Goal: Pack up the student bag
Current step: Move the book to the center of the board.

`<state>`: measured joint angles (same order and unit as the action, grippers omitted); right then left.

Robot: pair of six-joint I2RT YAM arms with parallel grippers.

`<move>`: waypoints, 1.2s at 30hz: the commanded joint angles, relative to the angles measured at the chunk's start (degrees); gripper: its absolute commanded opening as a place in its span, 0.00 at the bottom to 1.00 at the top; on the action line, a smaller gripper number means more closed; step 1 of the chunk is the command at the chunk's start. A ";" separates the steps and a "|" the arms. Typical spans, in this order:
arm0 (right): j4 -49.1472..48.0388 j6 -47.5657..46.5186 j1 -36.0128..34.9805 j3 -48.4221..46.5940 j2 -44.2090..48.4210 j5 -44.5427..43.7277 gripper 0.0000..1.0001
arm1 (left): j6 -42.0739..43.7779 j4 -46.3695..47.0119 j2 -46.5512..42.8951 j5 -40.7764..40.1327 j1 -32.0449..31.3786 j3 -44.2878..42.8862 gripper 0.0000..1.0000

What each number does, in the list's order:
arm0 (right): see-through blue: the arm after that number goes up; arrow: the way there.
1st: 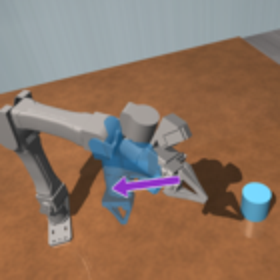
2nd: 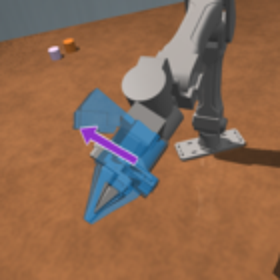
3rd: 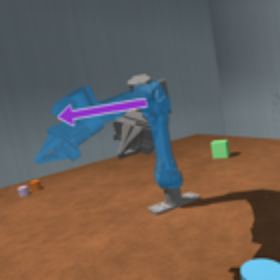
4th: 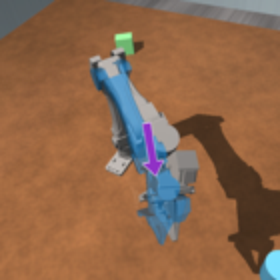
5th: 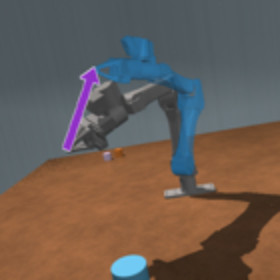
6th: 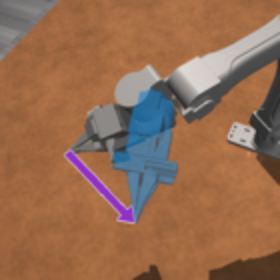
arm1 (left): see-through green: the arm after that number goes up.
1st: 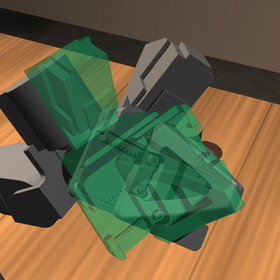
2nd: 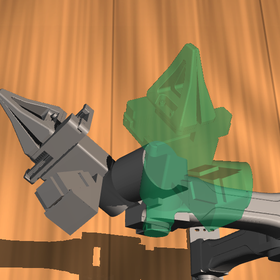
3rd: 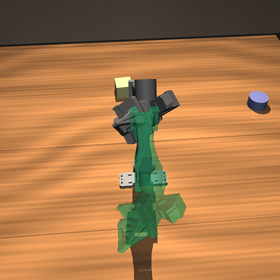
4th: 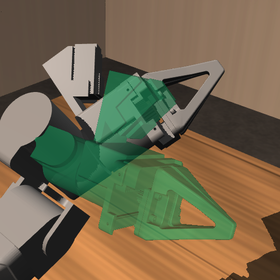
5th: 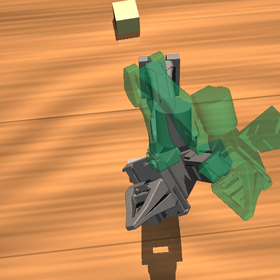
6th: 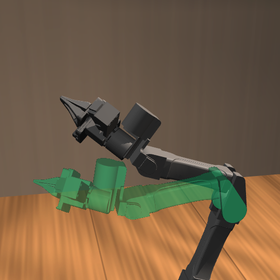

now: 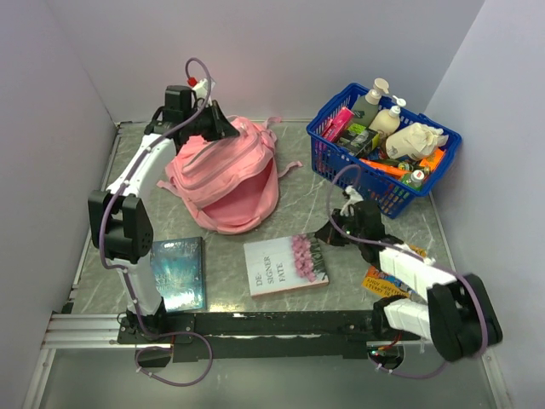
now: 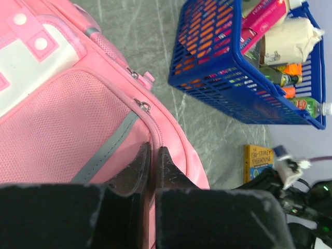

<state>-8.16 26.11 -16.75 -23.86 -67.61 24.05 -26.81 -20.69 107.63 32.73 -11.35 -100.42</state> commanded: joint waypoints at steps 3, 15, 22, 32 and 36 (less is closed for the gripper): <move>11.58 9.30 1.55 1.09 13.55 -25.43 0.00 | -1.93 5.57 -4.10 -4.17 3.36 -2.85 0.01; 17.31 16.95 3.04 0.30 6.28 -20.45 1.00 | -2.64 6.19 -4.54 -1.53 3.53 -1.44 0.01; 11.43 17.05 3.22 2.06 5.12 -20.54 1.00 | -2.20 5.75 -5.07 -0.56 3.53 -1.09 0.01; -0.16 14.41 4.88 4.17 11.37 -22.39 0.81 | -2.37 5.66 -4.72 0.14 3.10 0.14 0.01; -6.50 15.73 4.98 6.02 8.74 -19.58 0.72 | -2.28 5.57 -4.72 0.14 2.74 0.23 0.01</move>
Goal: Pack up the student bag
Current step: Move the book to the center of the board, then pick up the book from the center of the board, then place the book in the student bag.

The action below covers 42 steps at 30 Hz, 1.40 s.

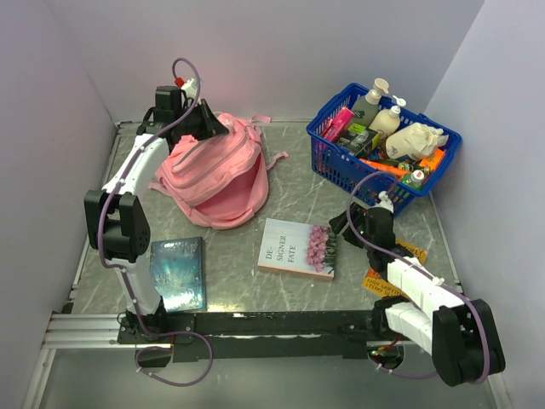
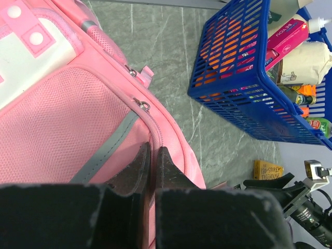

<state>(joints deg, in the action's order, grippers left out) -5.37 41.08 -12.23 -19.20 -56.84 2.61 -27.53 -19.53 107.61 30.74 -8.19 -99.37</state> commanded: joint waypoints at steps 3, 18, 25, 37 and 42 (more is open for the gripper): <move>-11.84 1.89 0.45 1.88 -4.68 3.62 0.68 | -1.47 4.06 -4.60 1.95 -0.52 -1.26 0.01; -17.40 4.71 0.54 3.12 -12.42 8.11 0.16 | -1.21 3.53 -4.61 1.69 -0.52 -1.96 0.01; -11.96 4.71 1.59 0.75 -5.94 8.46 0.00 | -1.30 3.62 -4.87 1.51 -0.52 -1.44 0.01; -3.77 10.24 2.74 -13.04 2.44 16.81 0.00 | -2.09 3.27 -3.28 2.13 -0.52 -3.73 0.01; -7.02 15.25 2.82 -16.30 0.94 20.50 0.00 | -2.09 3.44 -3.64 2.13 -0.52 -3.28 0.01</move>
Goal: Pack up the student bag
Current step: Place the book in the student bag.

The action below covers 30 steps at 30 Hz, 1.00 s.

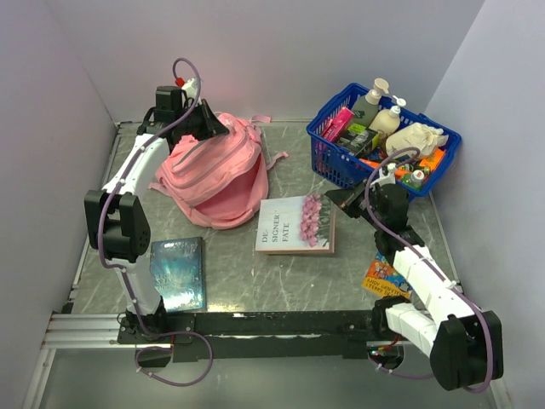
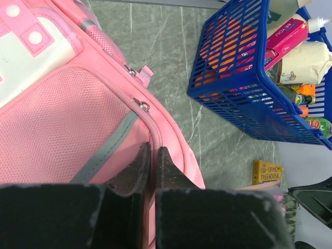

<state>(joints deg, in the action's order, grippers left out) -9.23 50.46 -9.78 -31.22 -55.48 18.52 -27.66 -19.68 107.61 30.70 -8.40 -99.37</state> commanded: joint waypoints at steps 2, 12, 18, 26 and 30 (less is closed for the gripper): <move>-6.13 8.94 0.38 -5.86 -1.64 6.77 0.00 | -2.13 3.68 -3.64 2.26 -0.39 -3.20 0.01; -15.71 14.75 -1.55 -11.67 -13.13 5.30 0.00 | -4.33 3.43 -4.78 4.63 -0.65 -3.81 0.01; -19.32 16.52 -4.36 -16.76 -24.91 2.14 0.00 | -7.14 0.00 -4.60 9.11 -1.35 -9.42 0.01; -29.78 23.35 -7.35 -22.74 -36.35 -8.22 0.00 | -12.33 1.75 -5.40 13.86 -1.35 -12.07 0.01; -33.04 25.31 -8.85 -24.85 -39.43 -14.89 0.00 | -13.56 3.50 -5.48 14.39 -0.91 -10.15 0.01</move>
<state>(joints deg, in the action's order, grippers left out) -32.75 71.20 -17.17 -52.07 -93.49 12.58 -35.83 -24.64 107.61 38.96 -9.30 -106.26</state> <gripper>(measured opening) 0.007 0.050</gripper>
